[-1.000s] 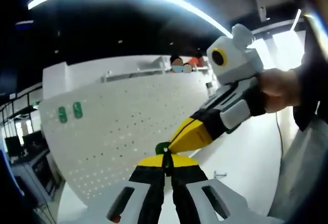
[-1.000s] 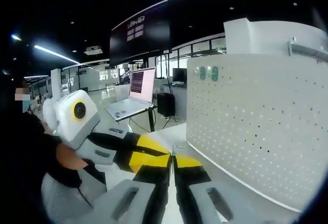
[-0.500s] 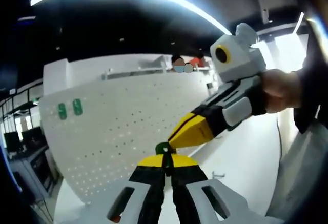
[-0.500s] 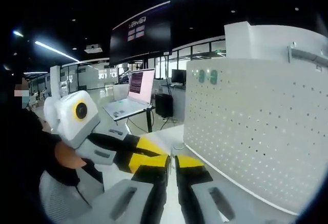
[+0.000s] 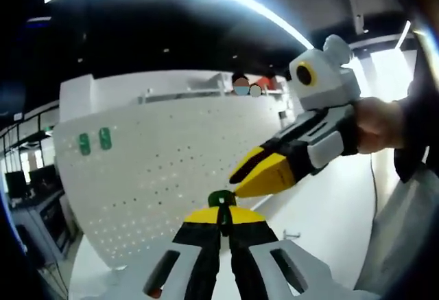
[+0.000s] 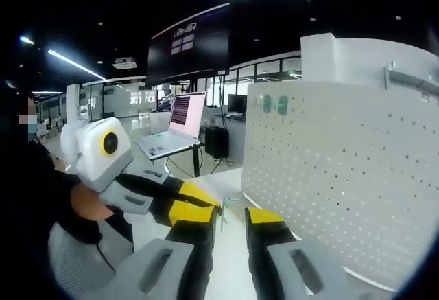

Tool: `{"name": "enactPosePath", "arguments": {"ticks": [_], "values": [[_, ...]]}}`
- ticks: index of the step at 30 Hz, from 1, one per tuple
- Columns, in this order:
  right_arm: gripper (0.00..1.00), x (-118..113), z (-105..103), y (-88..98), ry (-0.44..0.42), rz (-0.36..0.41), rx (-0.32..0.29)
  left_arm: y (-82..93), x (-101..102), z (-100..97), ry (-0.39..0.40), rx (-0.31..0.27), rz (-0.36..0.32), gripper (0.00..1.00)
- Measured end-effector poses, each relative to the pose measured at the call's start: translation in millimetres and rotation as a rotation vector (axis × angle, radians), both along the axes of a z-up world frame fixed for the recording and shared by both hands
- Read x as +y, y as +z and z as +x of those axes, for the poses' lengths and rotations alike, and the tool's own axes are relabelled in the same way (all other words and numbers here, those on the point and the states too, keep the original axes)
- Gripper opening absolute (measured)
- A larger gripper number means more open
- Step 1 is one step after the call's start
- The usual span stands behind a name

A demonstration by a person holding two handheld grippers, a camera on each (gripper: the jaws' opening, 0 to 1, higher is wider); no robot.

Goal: Insert the hook assembly into the mounting plate slot until the hook locks in place.

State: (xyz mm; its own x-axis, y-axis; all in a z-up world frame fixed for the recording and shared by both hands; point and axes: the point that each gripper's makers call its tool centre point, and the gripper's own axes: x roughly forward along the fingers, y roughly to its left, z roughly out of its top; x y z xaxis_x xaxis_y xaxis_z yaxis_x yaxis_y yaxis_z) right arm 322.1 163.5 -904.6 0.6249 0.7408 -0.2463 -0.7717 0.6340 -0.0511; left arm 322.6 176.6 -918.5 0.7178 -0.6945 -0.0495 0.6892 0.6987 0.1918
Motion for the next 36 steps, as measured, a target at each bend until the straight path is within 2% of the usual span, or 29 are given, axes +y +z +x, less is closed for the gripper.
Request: {"name": "enactPosePath", "arguments": {"ticks": [17, 26, 36], "values": [[0.33, -18.0, 0.1, -2.0, -0.044, 0.014, -0.025, -0.9, -0.2, -0.4, 0.002, 0.019, -0.016, 0.03], [0.35, -23.9, -3.7, -2.4, -0.053, 0.044, -0.035, -0.7, -0.2, -0.1, -0.001, 0.032, -0.036, 0.03], [0.37, -31.3, -9.6, -5.2, -0.076, 0.068, -0.079, -2.1, -0.7, 0.6, 0.0, 0.053, -0.054, 0.03]]}}
